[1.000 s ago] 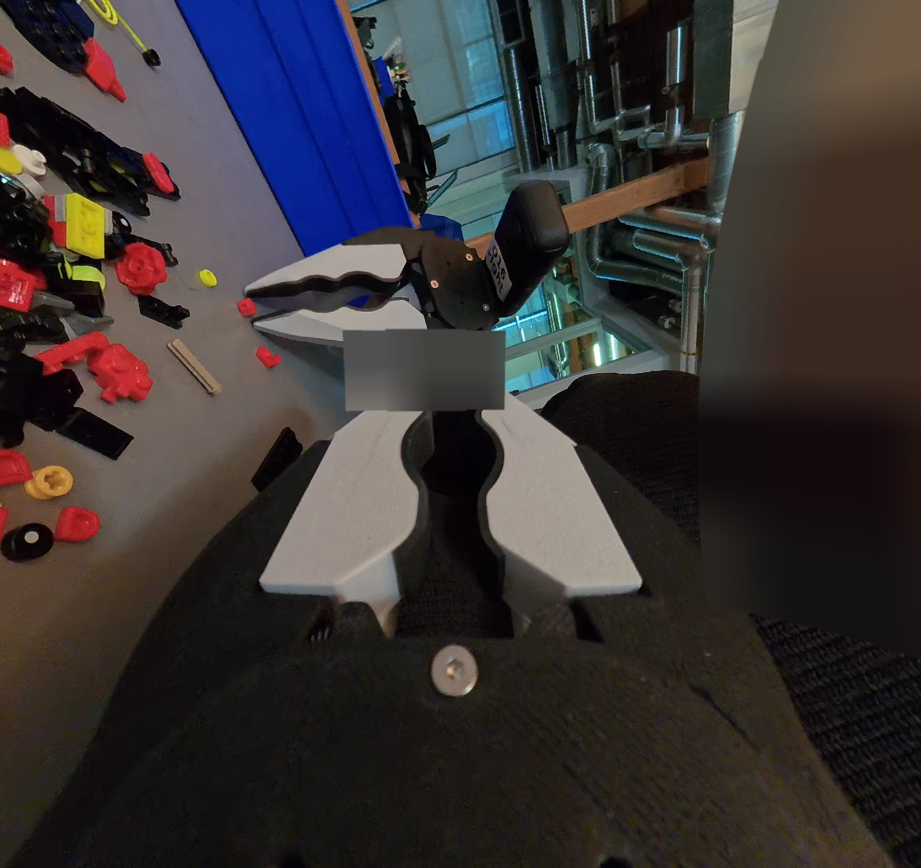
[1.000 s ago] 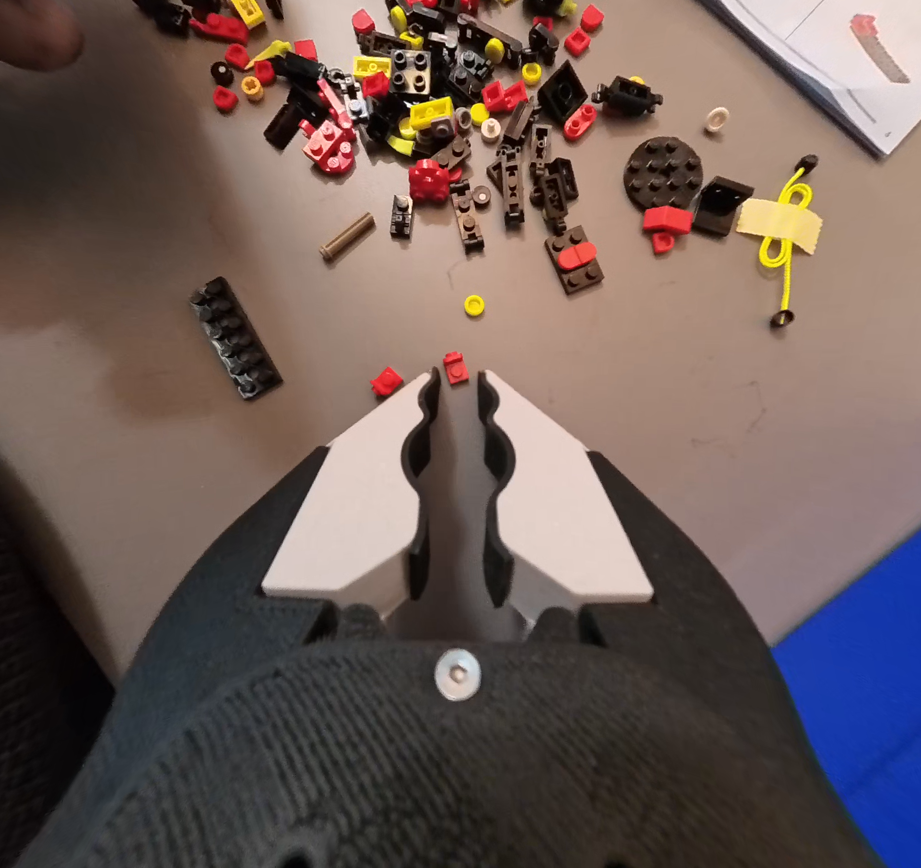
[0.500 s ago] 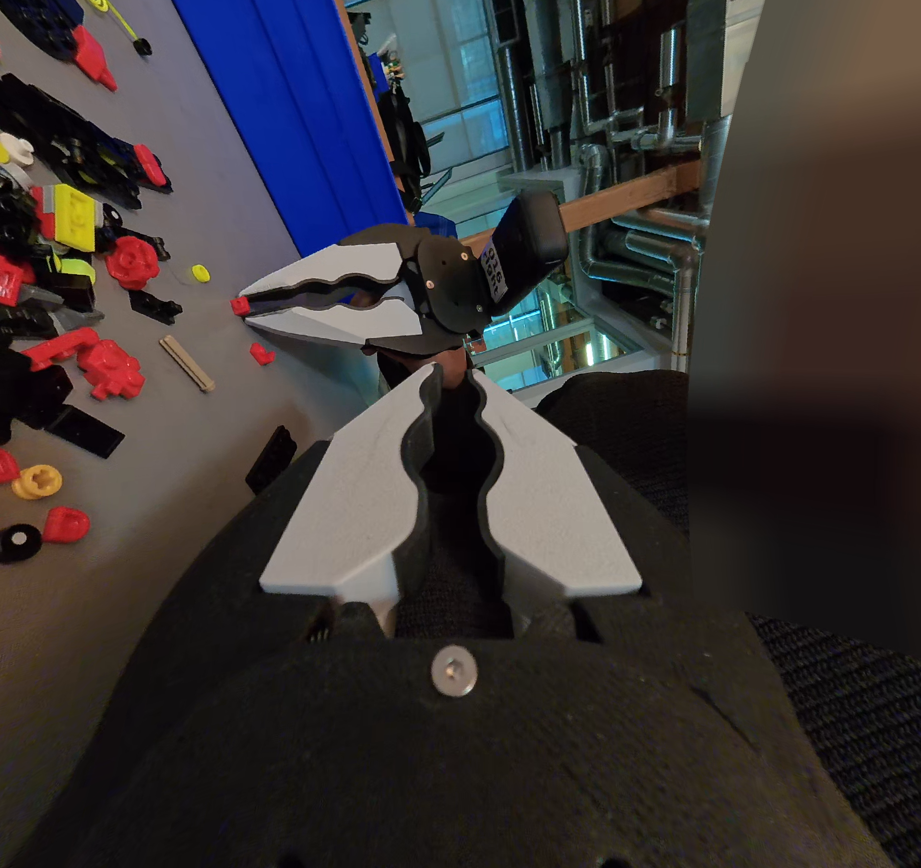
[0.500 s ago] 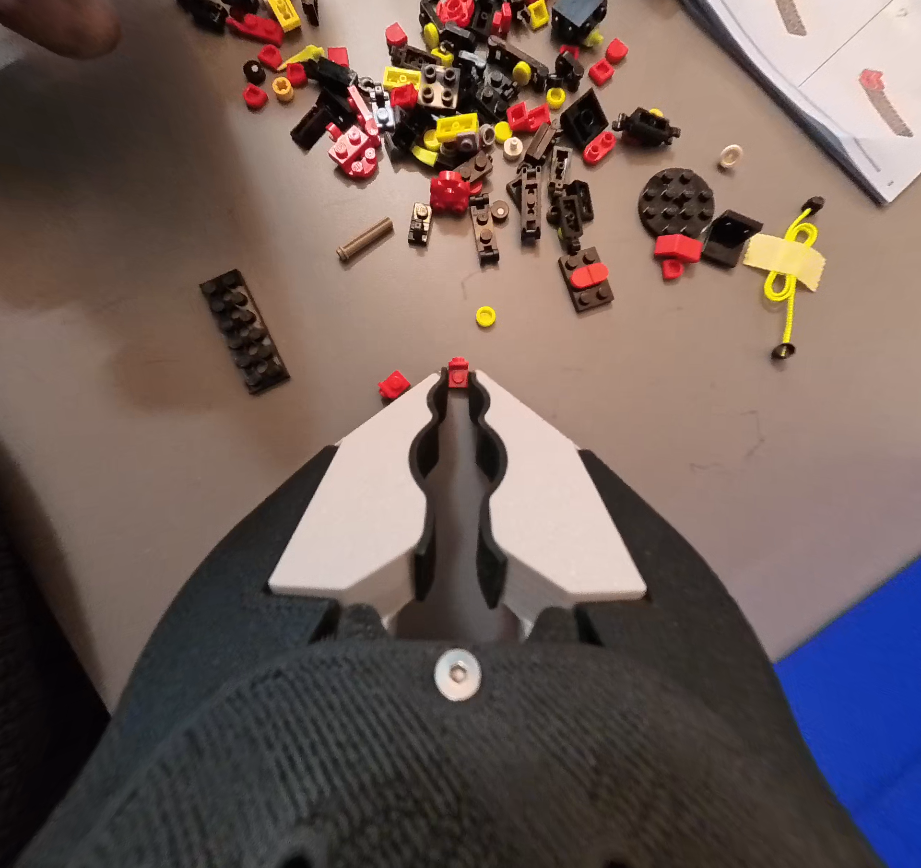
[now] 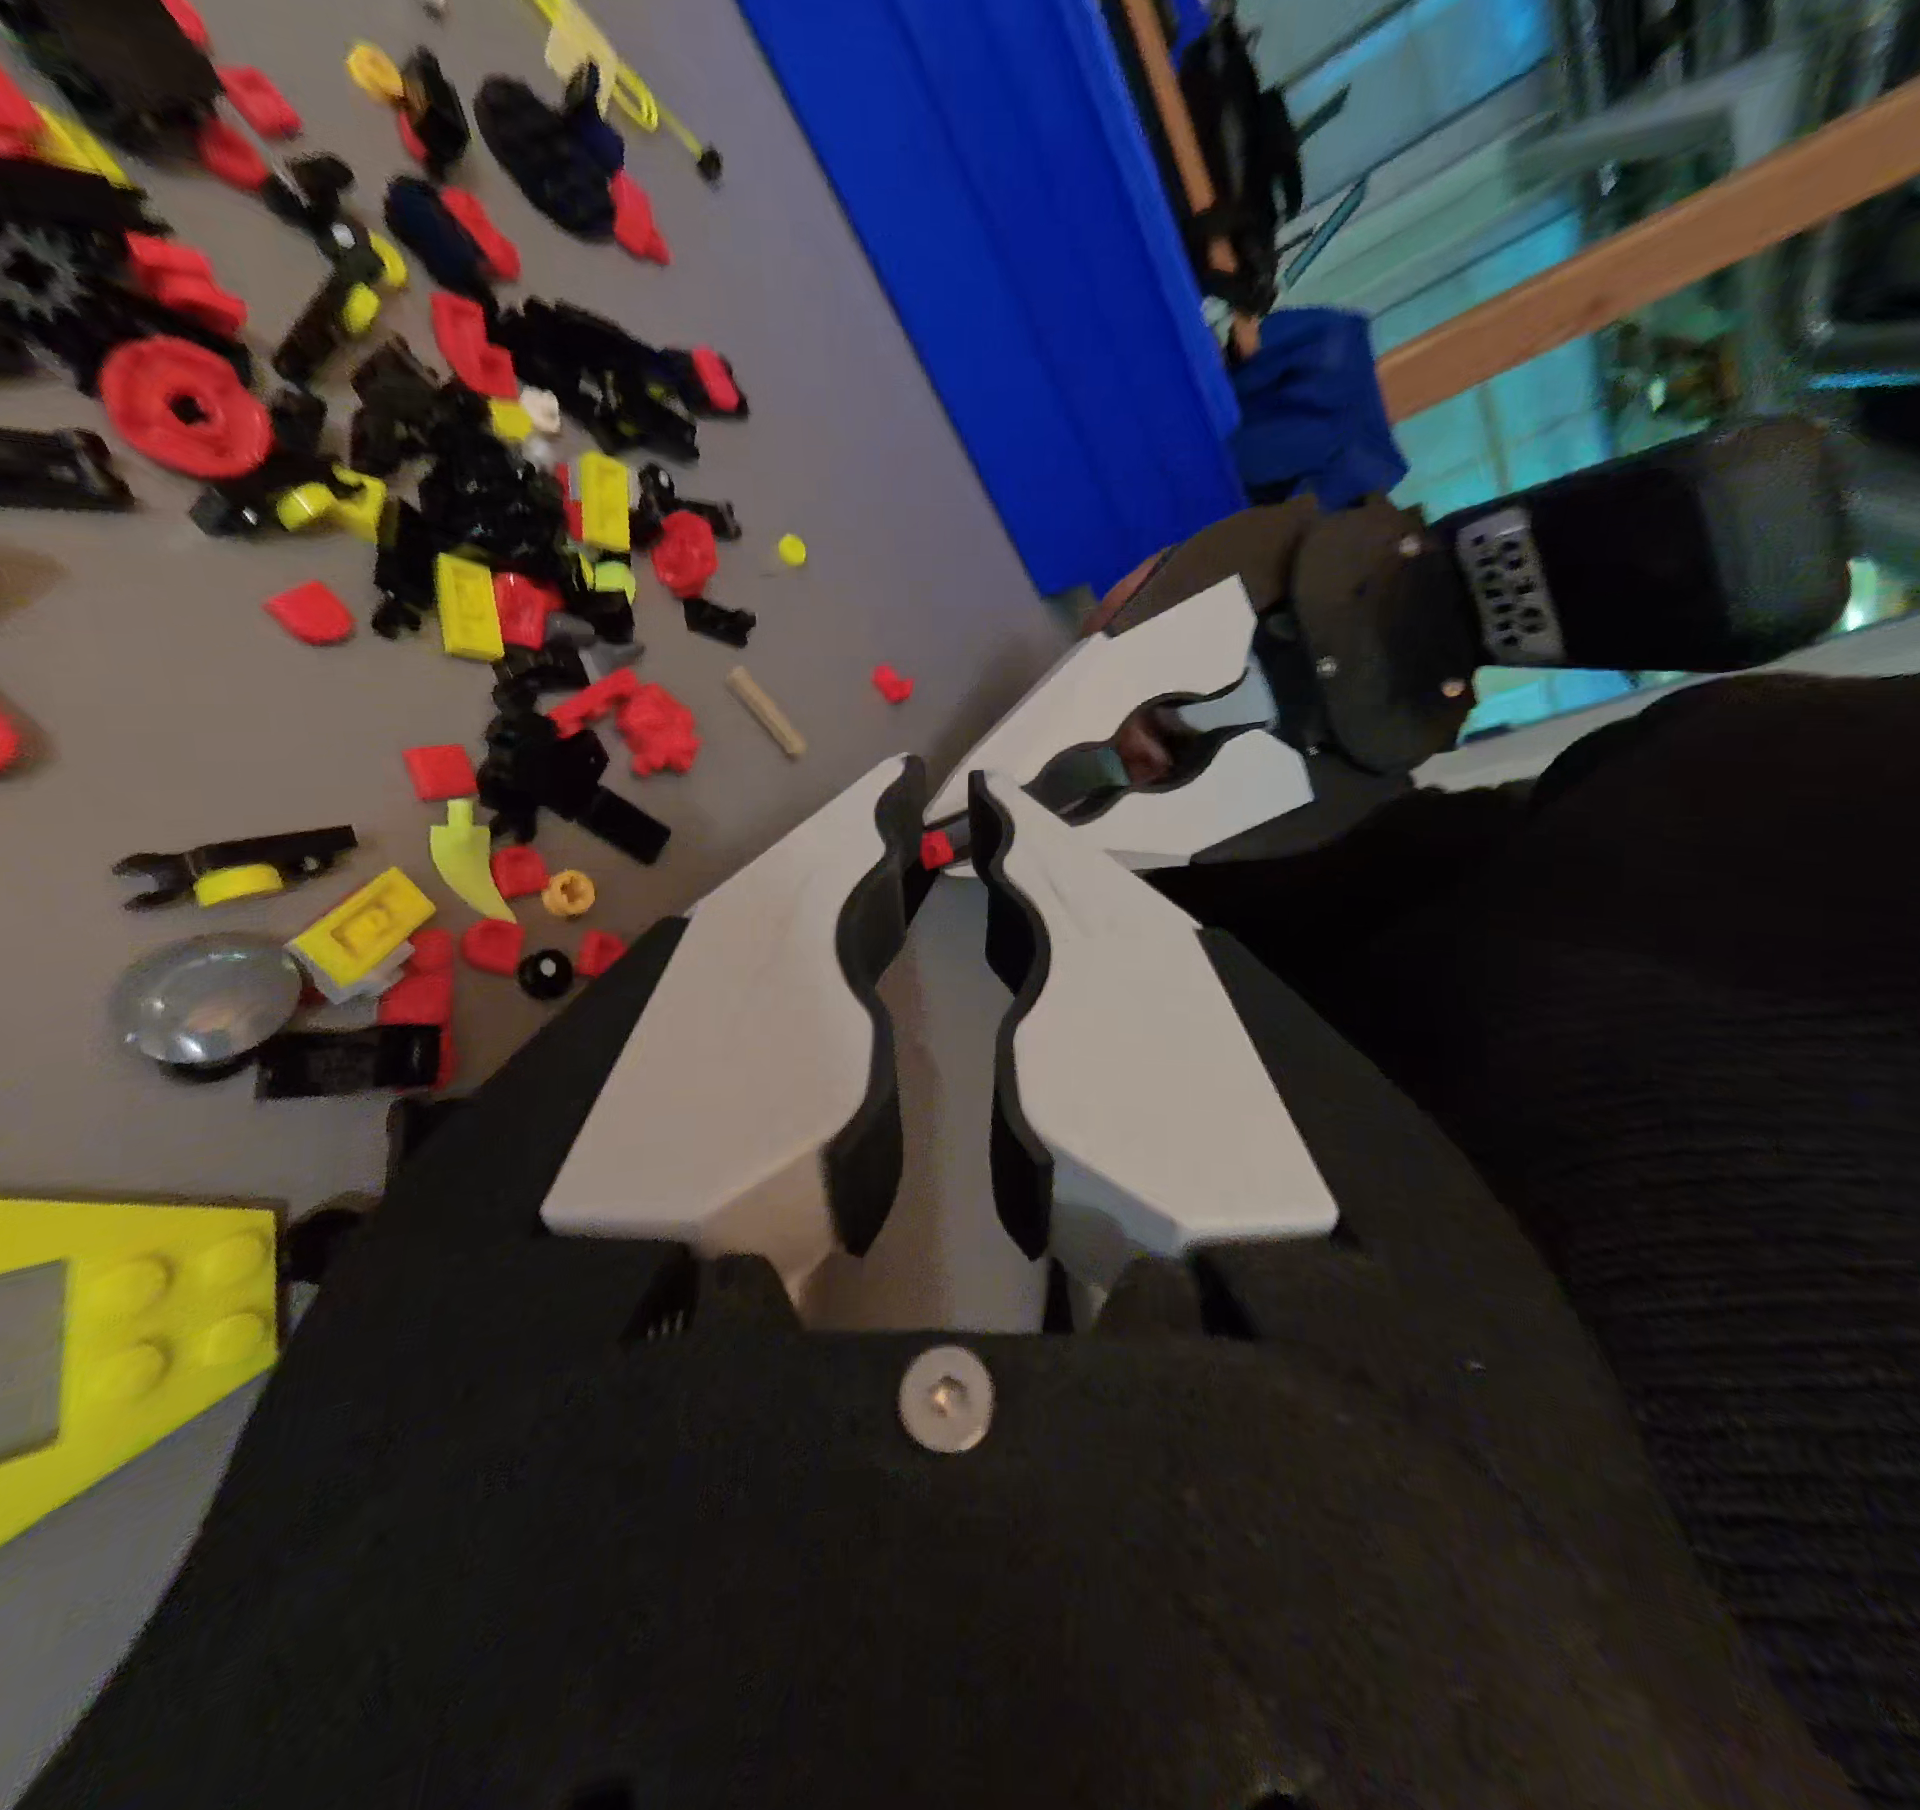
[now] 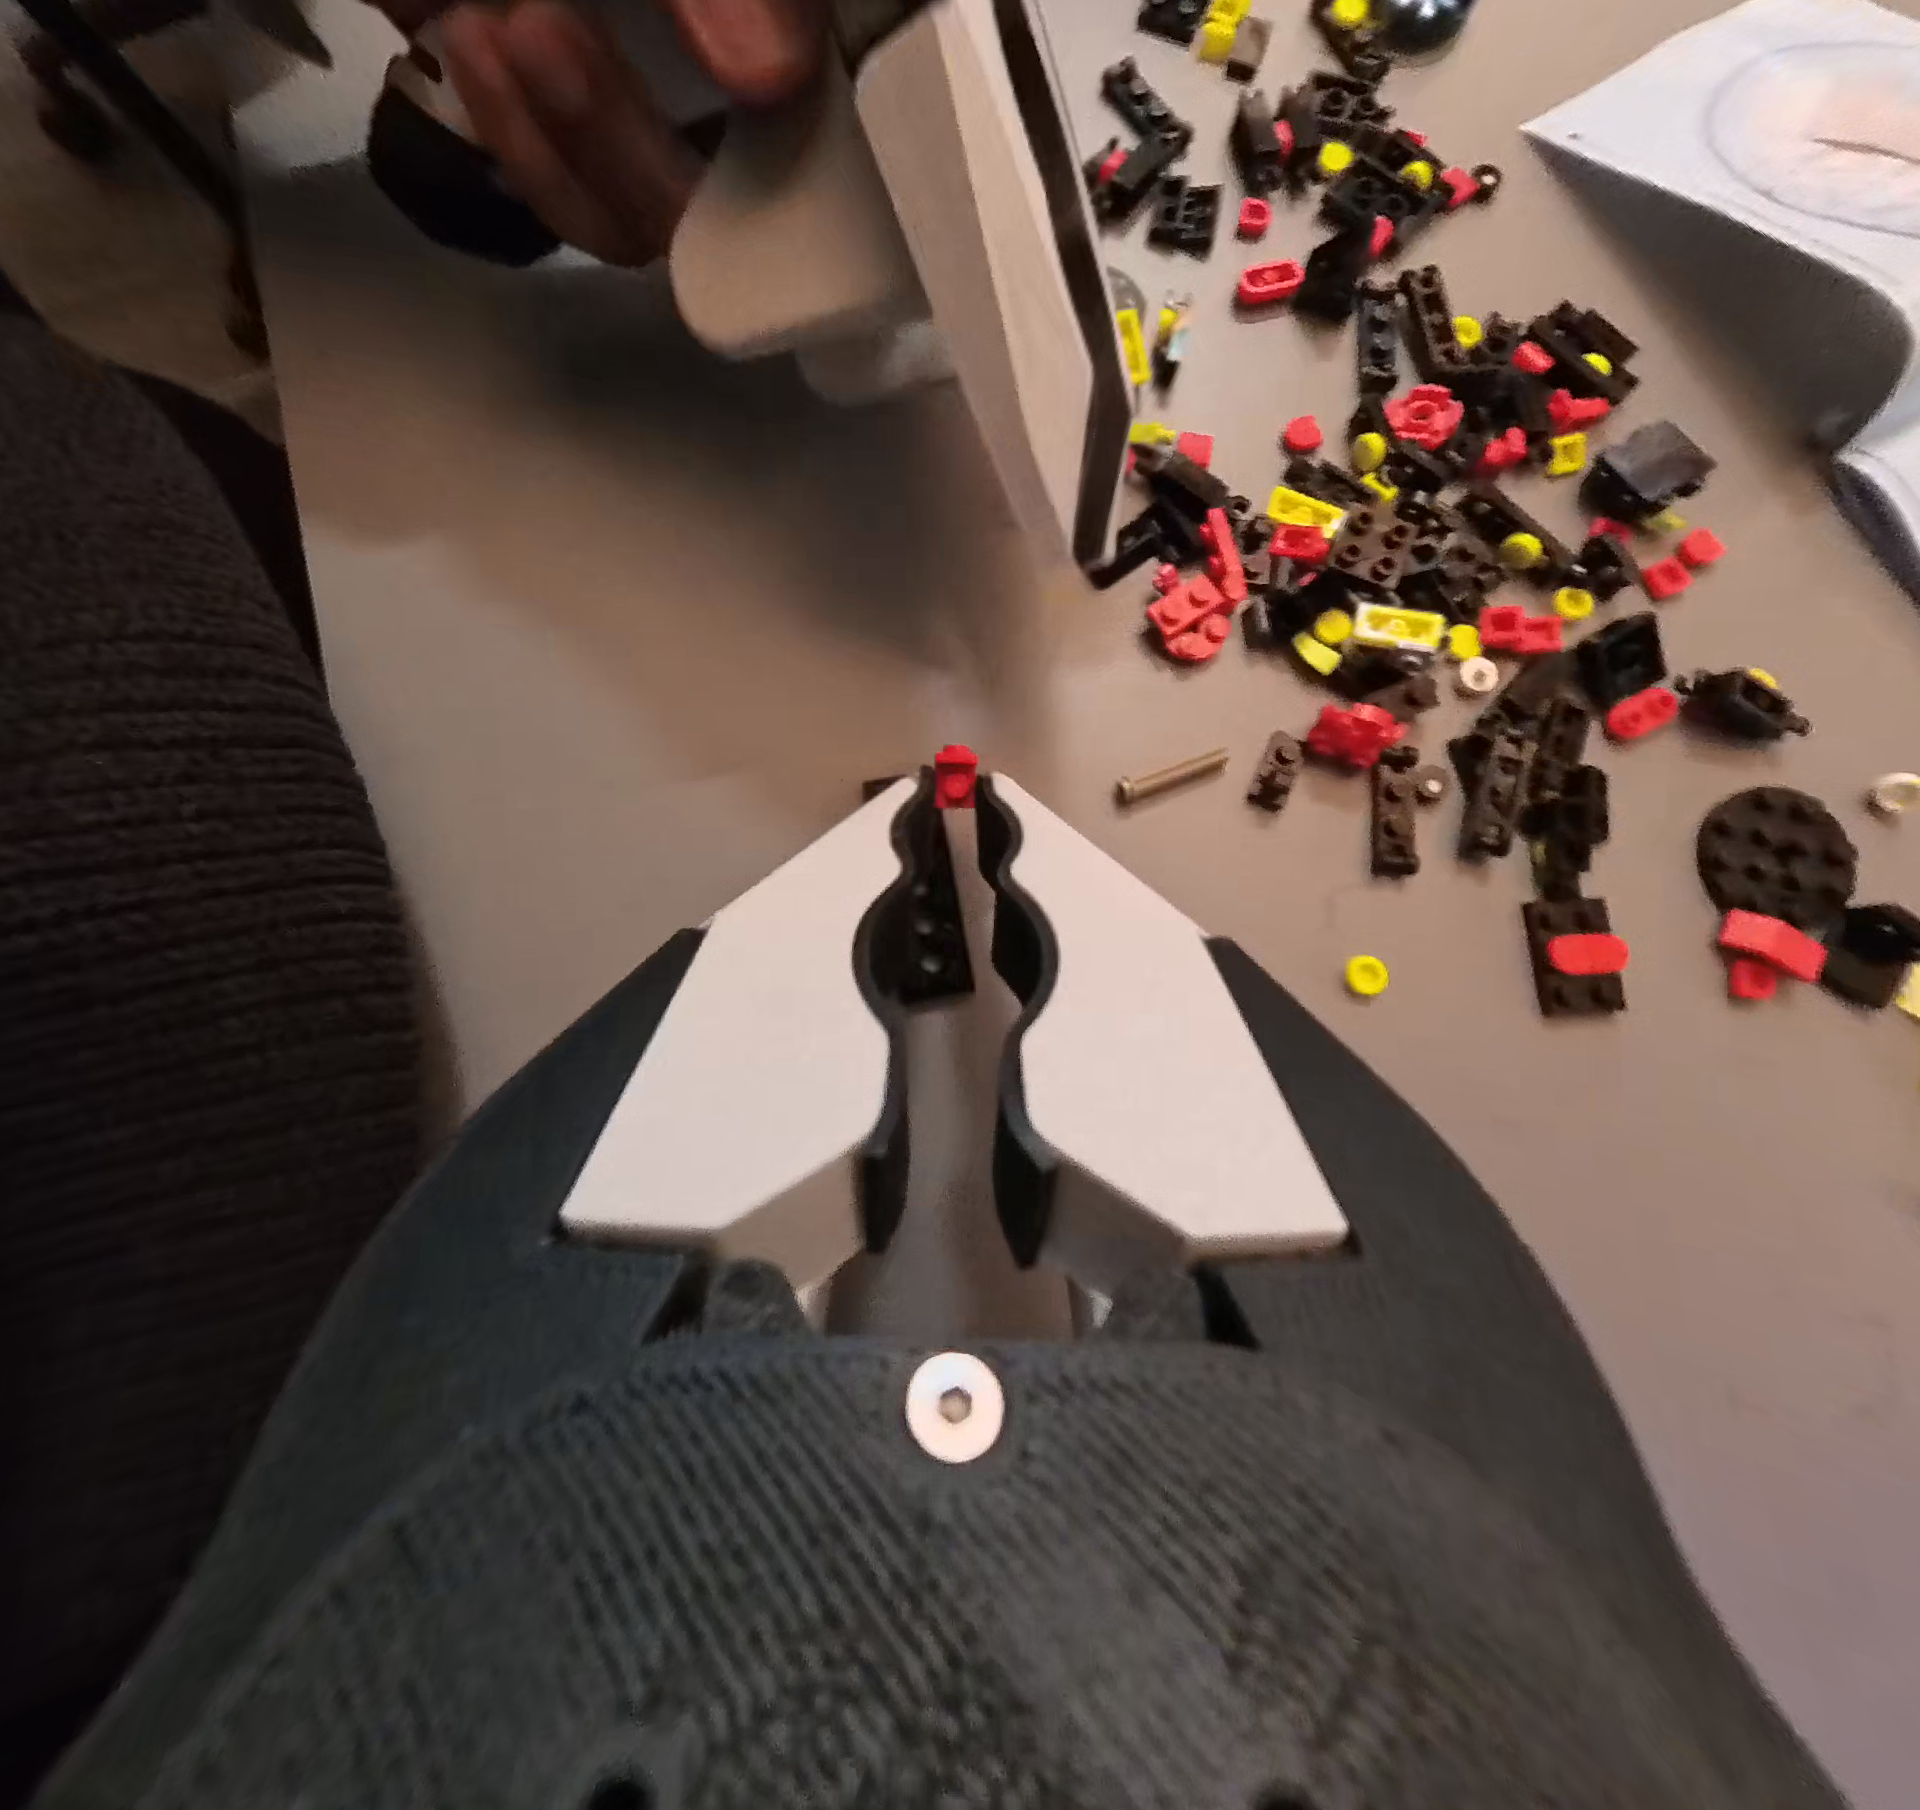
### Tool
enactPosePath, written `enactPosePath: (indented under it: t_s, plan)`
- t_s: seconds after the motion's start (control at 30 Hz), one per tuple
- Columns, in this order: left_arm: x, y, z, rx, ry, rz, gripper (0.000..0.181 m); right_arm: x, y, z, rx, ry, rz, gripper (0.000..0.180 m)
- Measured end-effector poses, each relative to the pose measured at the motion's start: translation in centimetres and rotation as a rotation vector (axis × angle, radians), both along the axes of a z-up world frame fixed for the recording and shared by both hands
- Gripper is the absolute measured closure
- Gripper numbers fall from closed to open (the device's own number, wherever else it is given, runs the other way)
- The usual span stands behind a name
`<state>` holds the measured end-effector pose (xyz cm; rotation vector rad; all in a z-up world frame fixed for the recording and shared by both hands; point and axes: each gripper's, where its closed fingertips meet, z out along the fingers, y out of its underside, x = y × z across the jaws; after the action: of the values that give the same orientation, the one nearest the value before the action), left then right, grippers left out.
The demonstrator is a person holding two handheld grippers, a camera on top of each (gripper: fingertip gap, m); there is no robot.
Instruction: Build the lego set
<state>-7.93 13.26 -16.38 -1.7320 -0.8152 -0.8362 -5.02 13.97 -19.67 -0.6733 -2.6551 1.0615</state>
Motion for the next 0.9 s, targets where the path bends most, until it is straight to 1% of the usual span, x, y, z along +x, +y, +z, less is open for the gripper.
enactPosePath:
  t_s: [0.07,0.17,0.23,0.37,0.57,0.9]
  plan:
    - [1.0,0.1,-1.2,-0.069,0.028,-0.051,0.173,0.2,-0.5,-0.3,0.016,0.001,0.018,0.174]
    - [2.2,0.0,-3.1,-0.192,0.117,-0.119,0.170,0.4,-0.8,-0.6,0.019,-0.013,0.030,0.174]
    - [2.6,-0.1,-3.6,-0.228,0.147,-0.140,0.170,0.3,-0.8,-0.8,0.027,-0.020,0.033,0.174]
    - [3.0,0.1,-3.3,-0.206,0.106,-0.140,0.170,0.4,-0.8,-1.2,0.047,-0.025,0.042,0.174]
    - [2.9,0.2,-3.5,-0.215,0.101,-0.129,0.171,0.6,-0.9,-1.5,0.063,-0.025,0.061,0.174]
    - [3.3,0.2,-4.5,-0.281,0.176,-0.153,0.174,0.5,-0.9,-1.6,0.045,-0.031,0.067,0.174]
